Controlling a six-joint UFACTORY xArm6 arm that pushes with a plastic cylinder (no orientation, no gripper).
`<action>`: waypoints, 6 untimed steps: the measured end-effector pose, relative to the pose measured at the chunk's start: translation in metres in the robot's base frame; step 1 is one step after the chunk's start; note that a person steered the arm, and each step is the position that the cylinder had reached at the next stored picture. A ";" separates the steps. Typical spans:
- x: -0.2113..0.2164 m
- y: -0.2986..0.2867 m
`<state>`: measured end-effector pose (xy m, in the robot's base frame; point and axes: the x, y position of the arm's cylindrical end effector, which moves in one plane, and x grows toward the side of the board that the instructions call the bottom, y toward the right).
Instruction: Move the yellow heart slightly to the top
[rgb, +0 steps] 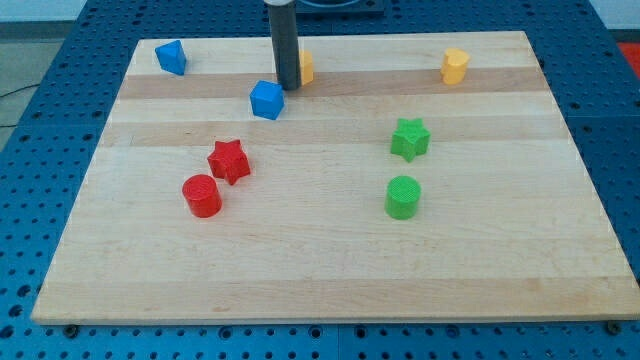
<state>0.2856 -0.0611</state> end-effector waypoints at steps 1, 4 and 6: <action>-0.011 0.029; 0.023 0.235; -0.011 0.236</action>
